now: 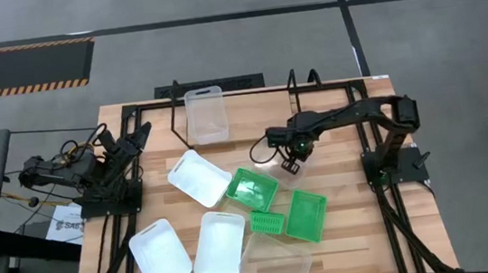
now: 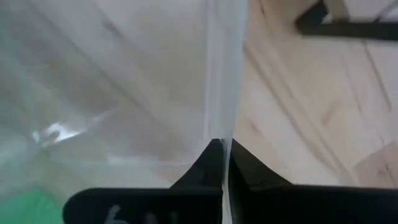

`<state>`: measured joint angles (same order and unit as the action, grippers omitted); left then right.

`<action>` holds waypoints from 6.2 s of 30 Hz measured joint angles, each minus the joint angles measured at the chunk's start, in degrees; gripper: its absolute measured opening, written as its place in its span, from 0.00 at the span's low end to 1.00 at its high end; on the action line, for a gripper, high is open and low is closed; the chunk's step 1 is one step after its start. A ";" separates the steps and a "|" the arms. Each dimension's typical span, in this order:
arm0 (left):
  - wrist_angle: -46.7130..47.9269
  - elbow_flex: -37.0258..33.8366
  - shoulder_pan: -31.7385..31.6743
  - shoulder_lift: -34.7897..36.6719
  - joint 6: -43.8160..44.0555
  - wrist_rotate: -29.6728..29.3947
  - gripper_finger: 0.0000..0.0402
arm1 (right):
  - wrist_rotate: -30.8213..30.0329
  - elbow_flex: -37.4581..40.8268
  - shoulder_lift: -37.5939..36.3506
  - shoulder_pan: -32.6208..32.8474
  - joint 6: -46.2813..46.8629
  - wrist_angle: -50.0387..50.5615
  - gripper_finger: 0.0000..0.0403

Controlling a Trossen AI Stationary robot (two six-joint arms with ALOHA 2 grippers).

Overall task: Stack baskets on shelf by color
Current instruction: Stack the top transparent bin on top of the transparent bin on the shelf, then adjust the transparent bins on the shelf

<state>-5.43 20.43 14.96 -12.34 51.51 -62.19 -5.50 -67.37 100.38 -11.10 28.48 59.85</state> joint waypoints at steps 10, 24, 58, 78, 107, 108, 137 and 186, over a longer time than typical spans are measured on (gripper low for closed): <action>0.17 -0.02 0.00 0.00 -0.25 -0.11 0.69 | 5.22 0.00 -13.84 -1.22 8.61 1.50 0.01; 0.42 -0.02 0.00 0.00 -0.66 -1.64 0.69 | 2.46 -14.76 -11.32 -9.01 22.70 -32.70 0.00; 1.05 -0.04 0.00 -0.01 -0.68 -1.31 0.69 | 4.04 -42.94 20.30 -9.96 22.73 -21.13 0.00; 1.05 -0.04 0.00 0.00 -0.63 -1.24 0.69 | 4.04 -42.91 21.77 -8.86 23.58 -19.26 0.02; 1.05 -0.04 0.01 0.00 -0.33 -1.17 0.69 | 4.50 -50.83 21.77 -9.63 13.61 -12.81 0.37; 1.05 -0.04 0.00 0.00 -0.31 -1.17 0.69 | 3.53 -52.43 21.77 -9.63 11.21 -12.95 0.38; 2.16 -0.04 0.00 0.00 0.04 -5.22 0.69 | 5.44 -57.81 30.04 -16.16 -4.47 -32.96 0.27; 3.80 -0.04 0.00 0.00 0.72 -5.53 0.69 | -0.52 -56.92 23.69 -8.07 -19.86 9.32 0.26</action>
<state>-1.64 20.38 14.96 -12.34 52.23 -67.72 -6.02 -124.29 124.07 -19.17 8.61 69.17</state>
